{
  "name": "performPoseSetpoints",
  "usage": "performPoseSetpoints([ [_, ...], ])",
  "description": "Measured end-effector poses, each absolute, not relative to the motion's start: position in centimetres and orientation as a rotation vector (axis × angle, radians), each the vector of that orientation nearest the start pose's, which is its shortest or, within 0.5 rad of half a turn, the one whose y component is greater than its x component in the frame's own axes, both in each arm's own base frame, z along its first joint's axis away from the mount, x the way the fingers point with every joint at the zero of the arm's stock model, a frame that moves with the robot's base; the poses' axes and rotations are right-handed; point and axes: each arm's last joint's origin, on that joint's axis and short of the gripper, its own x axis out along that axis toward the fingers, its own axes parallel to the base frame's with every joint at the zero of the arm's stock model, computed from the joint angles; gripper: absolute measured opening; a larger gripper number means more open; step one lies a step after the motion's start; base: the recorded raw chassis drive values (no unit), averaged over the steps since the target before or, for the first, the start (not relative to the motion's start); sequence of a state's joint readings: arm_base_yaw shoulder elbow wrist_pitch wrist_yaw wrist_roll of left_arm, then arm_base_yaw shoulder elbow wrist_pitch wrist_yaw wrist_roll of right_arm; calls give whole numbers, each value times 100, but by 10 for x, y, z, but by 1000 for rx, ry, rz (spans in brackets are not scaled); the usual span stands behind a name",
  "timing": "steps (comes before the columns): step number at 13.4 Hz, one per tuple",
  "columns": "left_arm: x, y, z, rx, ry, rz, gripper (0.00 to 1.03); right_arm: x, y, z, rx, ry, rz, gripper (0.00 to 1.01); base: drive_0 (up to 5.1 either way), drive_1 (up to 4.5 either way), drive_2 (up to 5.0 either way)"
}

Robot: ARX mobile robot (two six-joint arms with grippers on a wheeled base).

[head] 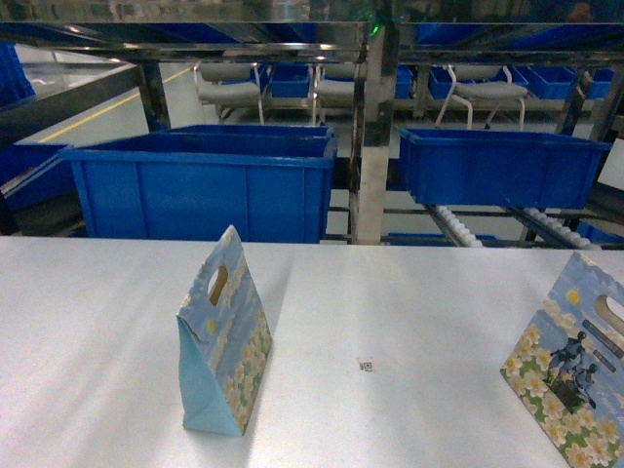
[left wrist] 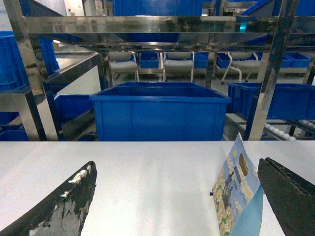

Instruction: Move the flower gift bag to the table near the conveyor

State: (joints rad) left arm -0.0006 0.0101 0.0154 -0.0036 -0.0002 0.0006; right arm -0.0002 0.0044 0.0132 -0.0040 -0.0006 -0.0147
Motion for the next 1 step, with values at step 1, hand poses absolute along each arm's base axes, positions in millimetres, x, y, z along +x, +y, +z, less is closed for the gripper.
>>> performPoseSetpoints([
  [1,97,0,168,1,-2,0,98,97,0,167,-15,-5,0,98,0,0,0],
])
